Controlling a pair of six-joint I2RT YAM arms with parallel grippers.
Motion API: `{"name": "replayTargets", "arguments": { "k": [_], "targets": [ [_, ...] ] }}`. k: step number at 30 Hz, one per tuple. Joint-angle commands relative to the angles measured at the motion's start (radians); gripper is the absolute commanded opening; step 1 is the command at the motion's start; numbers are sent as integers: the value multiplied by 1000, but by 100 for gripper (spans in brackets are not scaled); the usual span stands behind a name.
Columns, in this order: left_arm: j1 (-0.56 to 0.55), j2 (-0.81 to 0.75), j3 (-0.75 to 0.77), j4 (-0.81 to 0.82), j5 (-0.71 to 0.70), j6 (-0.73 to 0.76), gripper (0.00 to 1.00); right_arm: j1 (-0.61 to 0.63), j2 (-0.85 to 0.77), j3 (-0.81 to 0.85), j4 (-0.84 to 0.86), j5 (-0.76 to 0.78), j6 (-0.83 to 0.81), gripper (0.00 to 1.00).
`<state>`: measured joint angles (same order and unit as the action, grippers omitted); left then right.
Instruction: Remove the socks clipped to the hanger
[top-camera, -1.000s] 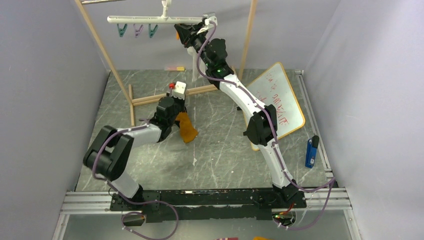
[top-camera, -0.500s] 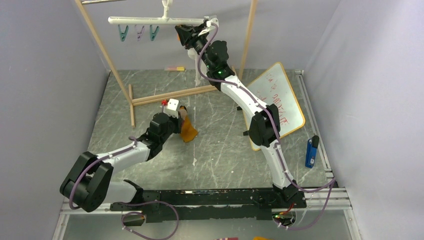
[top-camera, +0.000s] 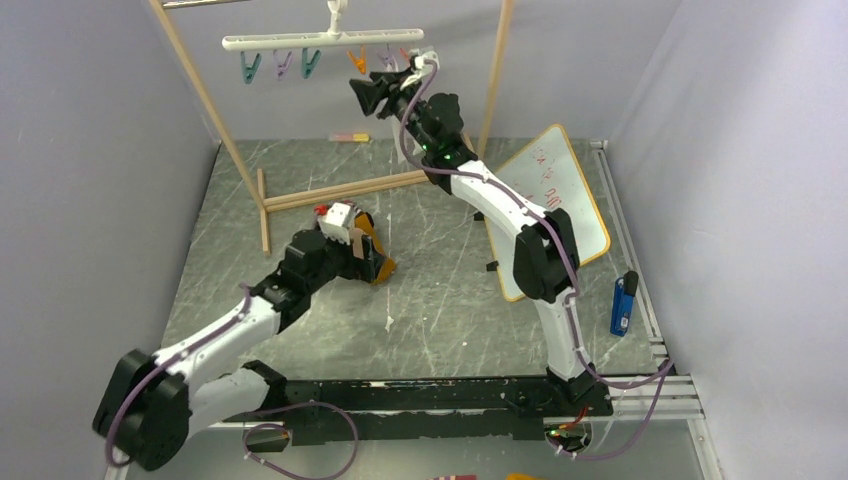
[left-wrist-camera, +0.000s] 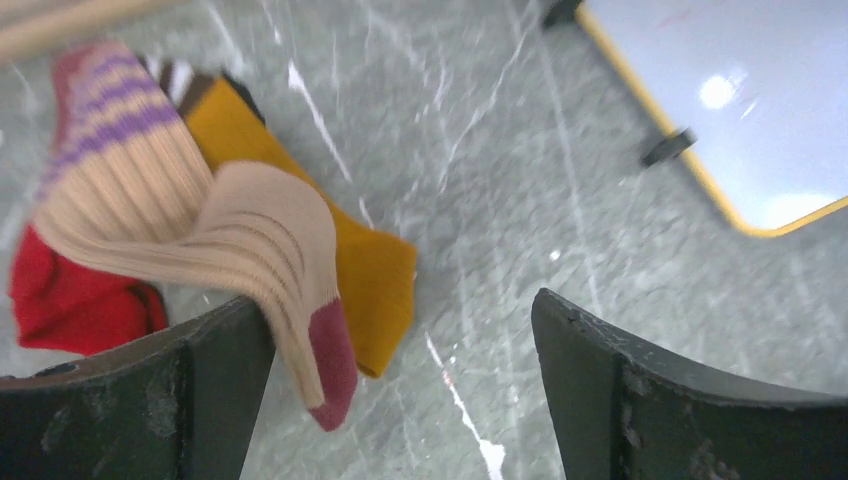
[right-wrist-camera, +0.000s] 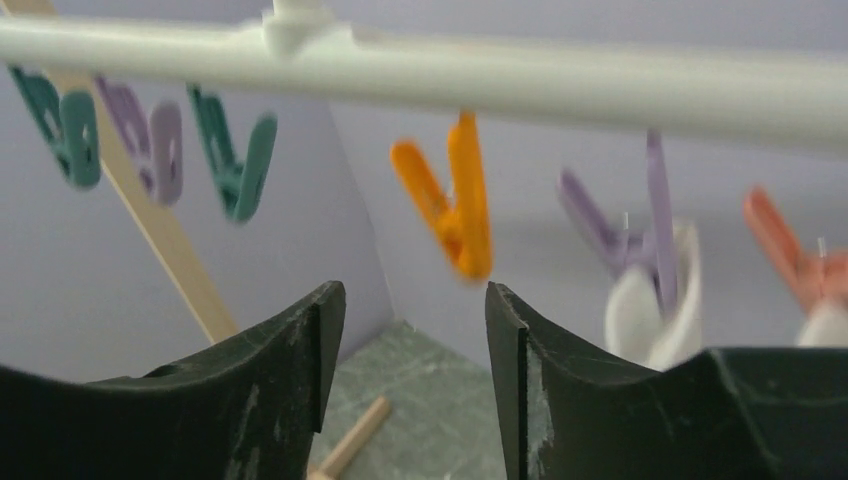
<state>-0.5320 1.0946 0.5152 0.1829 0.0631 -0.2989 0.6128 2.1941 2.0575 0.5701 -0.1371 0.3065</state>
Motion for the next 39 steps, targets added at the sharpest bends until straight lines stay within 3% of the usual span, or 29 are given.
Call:
{"name": "replayTargets", "arguments": {
  "k": [1,7,13,19,24,30,39],
  "targets": [
    [-3,-171,56,-41,-42,-10,98,-1,-152,-177,114,-15,40,60],
    [-3,-249,34,142,-241,32,98,0,-308,-466,203,-6,86,70],
    [-4,-37,186,202,-235,101,98,-2,-504,-736,250,45,99,82],
    [-3,228,232,511,-321,259,98,-18,-704,-983,297,171,112,84],
    [38,451,283,758,-208,240,98,-106,-814,-1064,278,118,186,86],
    [74,709,460,852,-199,226,98,-158,-882,-1114,253,86,205,86],
    [82,929,696,873,-250,270,98,-160,-893,-1143,249,79,191,87]
  ]
}}
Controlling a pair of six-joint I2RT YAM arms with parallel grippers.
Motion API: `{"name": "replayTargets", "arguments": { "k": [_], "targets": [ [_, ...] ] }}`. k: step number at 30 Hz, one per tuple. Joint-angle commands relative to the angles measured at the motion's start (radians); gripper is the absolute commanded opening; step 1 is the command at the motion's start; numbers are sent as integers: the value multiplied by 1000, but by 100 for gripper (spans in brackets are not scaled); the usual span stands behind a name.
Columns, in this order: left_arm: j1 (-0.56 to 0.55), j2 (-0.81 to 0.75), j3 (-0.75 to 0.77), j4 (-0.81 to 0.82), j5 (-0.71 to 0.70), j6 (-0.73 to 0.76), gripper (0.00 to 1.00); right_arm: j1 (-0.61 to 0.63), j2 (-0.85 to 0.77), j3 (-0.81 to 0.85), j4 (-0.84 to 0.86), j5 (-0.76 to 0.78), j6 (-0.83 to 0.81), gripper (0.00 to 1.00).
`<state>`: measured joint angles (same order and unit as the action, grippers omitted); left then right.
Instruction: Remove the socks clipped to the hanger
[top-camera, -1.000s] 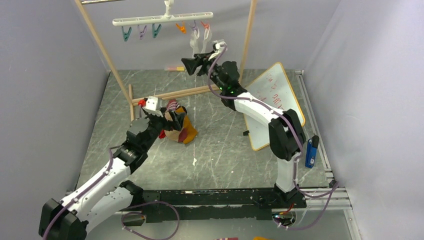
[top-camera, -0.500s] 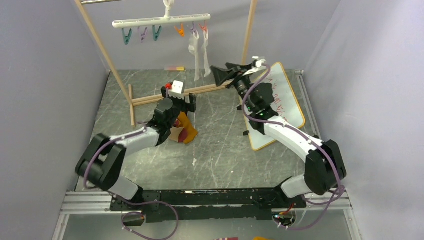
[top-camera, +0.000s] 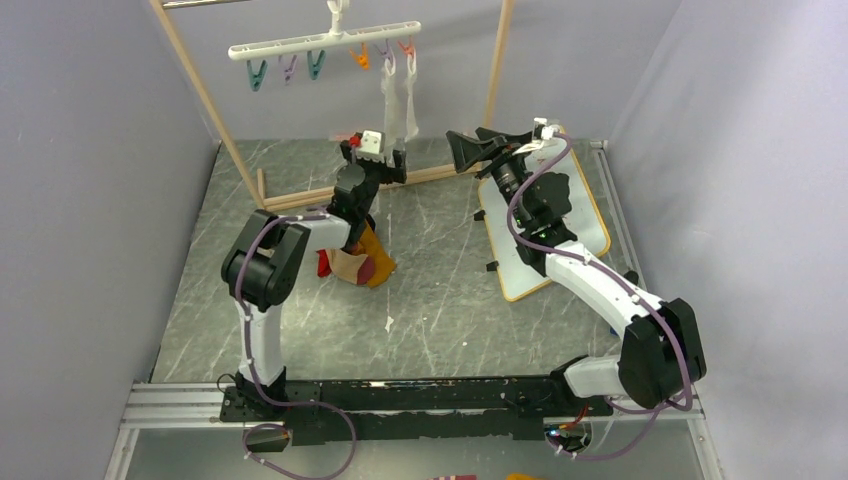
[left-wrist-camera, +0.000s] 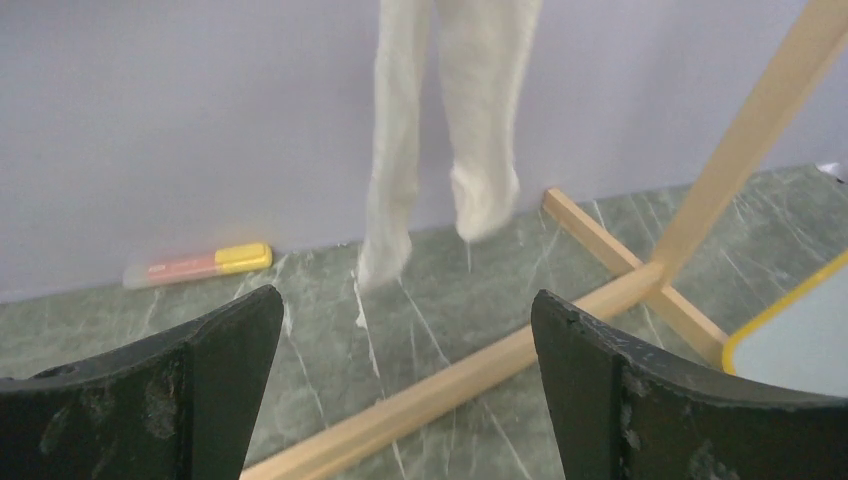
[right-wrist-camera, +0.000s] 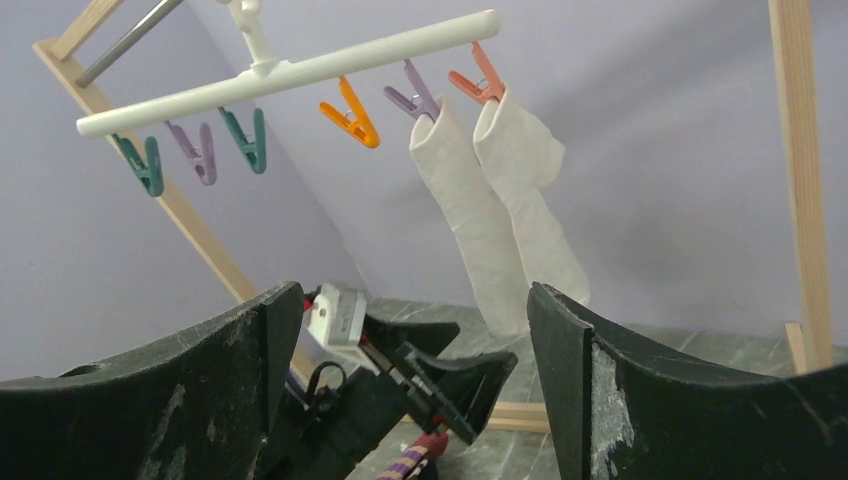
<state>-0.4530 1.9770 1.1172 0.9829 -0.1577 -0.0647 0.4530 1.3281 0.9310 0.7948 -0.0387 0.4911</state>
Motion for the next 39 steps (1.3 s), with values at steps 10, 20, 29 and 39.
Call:
{"name": "replayTargets", "arguments": {
  "k": [10,20,29,39],
  "targets": [
    [31,198,298,23,-24,30,82,-2,-17,-15,20,-23,-6,88],
    [35,198,331,6,8,36,5,-4,13,1,14,-35,-17,88],
    [7,-59,-23,90,116,0,5,-4,35,19,16,-69,-2,88],
    [-78,-246,-132,-38,190,52,5,-3,-124,-11,-101,-29,-83,88]
  ]
}}
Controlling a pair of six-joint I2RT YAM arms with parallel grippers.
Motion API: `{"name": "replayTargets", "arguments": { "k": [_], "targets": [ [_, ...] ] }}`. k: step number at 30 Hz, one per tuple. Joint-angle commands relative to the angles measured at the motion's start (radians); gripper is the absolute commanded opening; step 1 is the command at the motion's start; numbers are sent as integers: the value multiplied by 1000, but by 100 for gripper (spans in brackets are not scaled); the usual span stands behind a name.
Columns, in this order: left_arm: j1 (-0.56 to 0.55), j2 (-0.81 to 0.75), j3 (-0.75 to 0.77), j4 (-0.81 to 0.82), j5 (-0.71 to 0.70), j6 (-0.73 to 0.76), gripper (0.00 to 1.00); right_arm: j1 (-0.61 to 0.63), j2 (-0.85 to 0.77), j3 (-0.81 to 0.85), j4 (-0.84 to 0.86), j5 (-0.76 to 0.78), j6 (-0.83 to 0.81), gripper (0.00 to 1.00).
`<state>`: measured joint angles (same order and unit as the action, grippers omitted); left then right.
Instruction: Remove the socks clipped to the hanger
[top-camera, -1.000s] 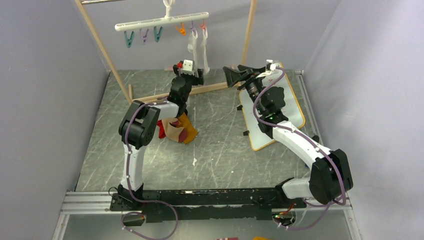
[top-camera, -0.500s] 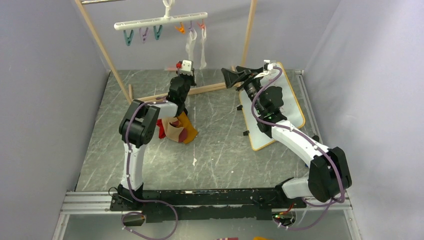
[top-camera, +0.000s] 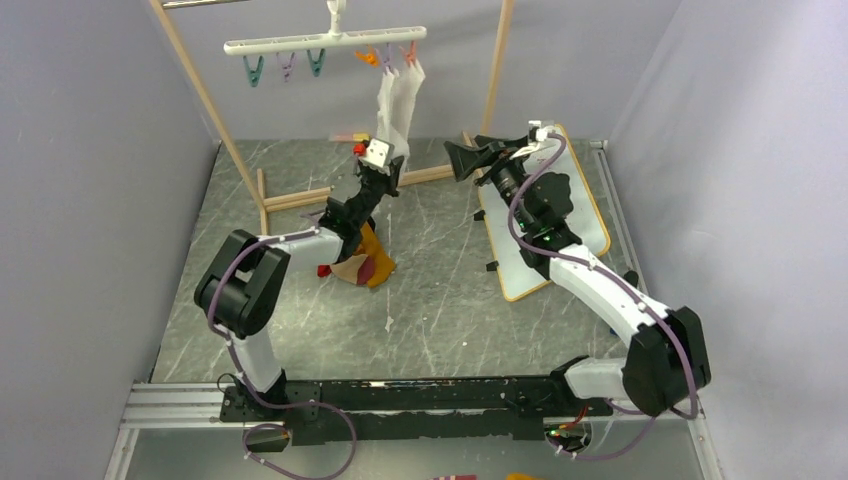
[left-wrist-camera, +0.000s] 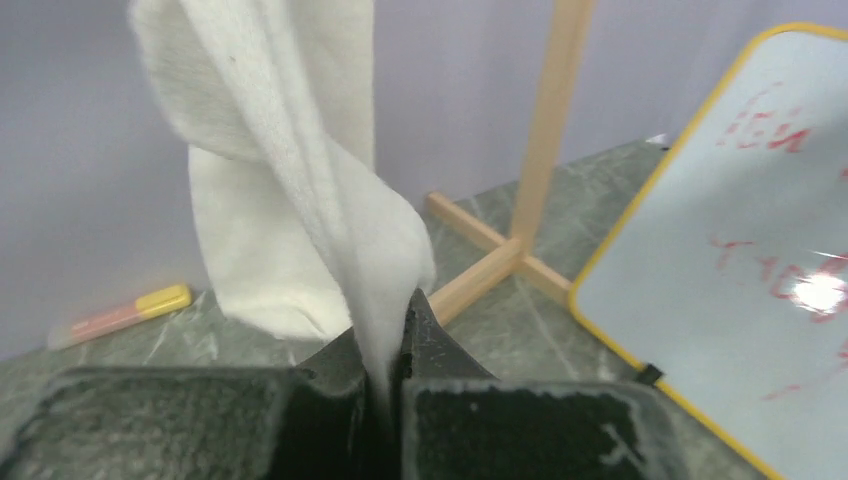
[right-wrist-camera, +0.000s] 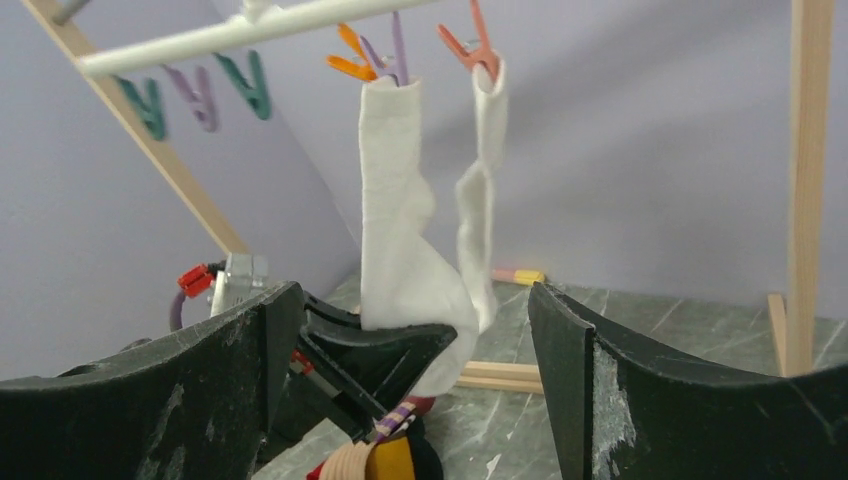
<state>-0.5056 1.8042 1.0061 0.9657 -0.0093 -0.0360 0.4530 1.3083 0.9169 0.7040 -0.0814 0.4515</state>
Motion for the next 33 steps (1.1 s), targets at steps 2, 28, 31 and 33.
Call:
{"name": "replayTargets", "arguments": {
  "k": [2,28,31,33],
  "targets": [
    [-37,-95,-32,-33,38,24,5,-3,-136,2,-25,3,-44,88],
    [-126,-15,-36,-67,-31,87,5,286,216,470,-169,25,-234,87],
    [-129,-13,-34,-69,-35,91,5,285,264,533,-183,43,-250,87],
    [-129,-12,-32,-70,-34,91,5,286,290,568,-192,72,-273,87]
  ]
}}
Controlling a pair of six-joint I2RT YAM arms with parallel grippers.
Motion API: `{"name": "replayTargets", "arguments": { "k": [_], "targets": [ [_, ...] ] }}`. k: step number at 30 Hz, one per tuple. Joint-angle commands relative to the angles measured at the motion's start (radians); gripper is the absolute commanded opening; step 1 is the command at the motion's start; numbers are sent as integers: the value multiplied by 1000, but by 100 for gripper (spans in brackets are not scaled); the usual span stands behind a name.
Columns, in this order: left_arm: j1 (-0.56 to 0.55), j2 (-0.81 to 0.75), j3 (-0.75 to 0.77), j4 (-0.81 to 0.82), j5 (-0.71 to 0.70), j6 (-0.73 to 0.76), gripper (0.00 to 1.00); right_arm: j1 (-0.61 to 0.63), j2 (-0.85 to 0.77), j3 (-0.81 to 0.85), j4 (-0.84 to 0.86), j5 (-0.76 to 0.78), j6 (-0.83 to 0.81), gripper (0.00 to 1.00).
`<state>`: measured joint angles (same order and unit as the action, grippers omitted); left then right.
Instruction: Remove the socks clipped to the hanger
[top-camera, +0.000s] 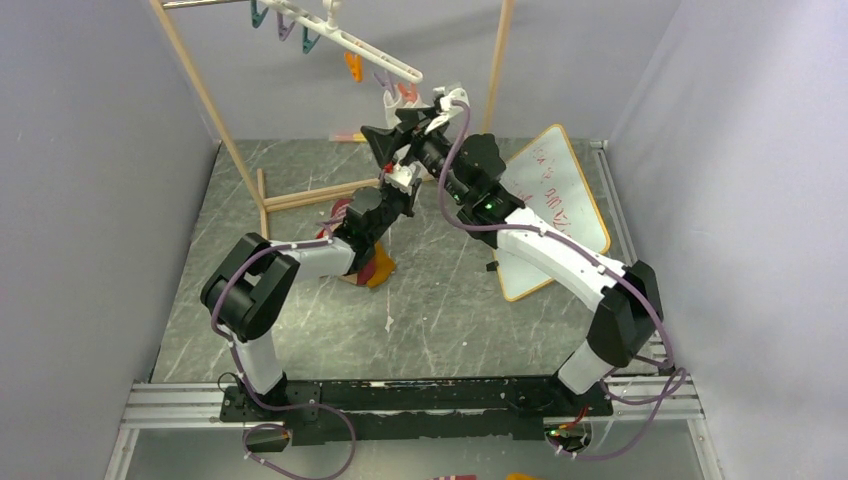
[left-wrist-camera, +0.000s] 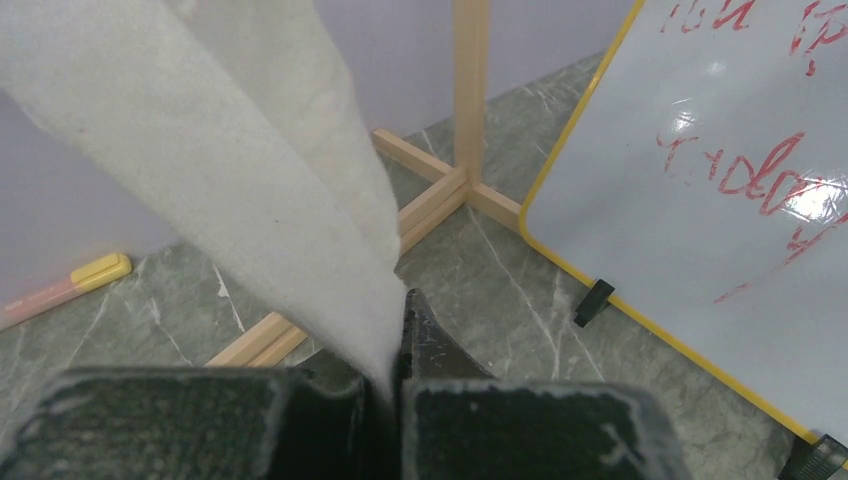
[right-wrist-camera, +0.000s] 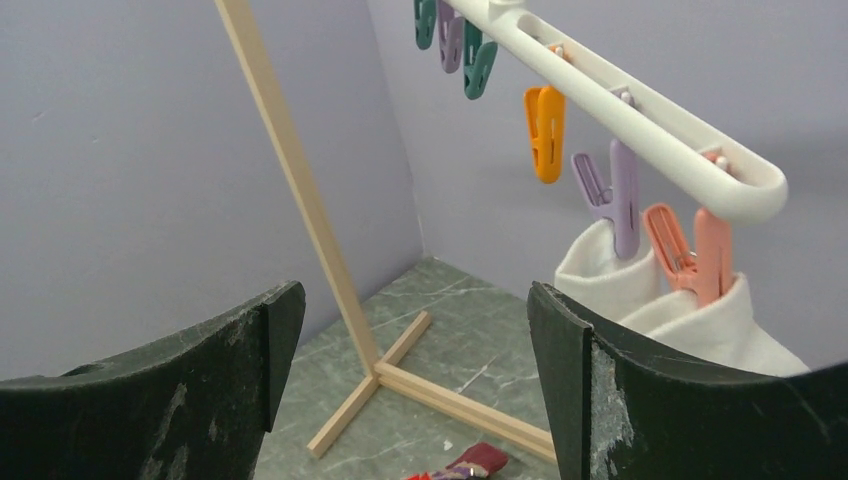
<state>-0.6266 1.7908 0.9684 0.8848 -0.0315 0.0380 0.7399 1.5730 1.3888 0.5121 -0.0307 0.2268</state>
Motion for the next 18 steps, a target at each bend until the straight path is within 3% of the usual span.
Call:
{"name": "replayTargets", "arguments": {
  "k": [1,11,18],
  "targets": [
    [-9,0,5,10,-11,17,5,-2,39,114,-8,27,-62,87],
    [-13,-5,4,9,-10,12,5,-3,223,343,-88,202,-219,85],
    [-15,-9,8,3,-13,15,5,-17,332,467,-169,281,-245,78]
  ]
}}
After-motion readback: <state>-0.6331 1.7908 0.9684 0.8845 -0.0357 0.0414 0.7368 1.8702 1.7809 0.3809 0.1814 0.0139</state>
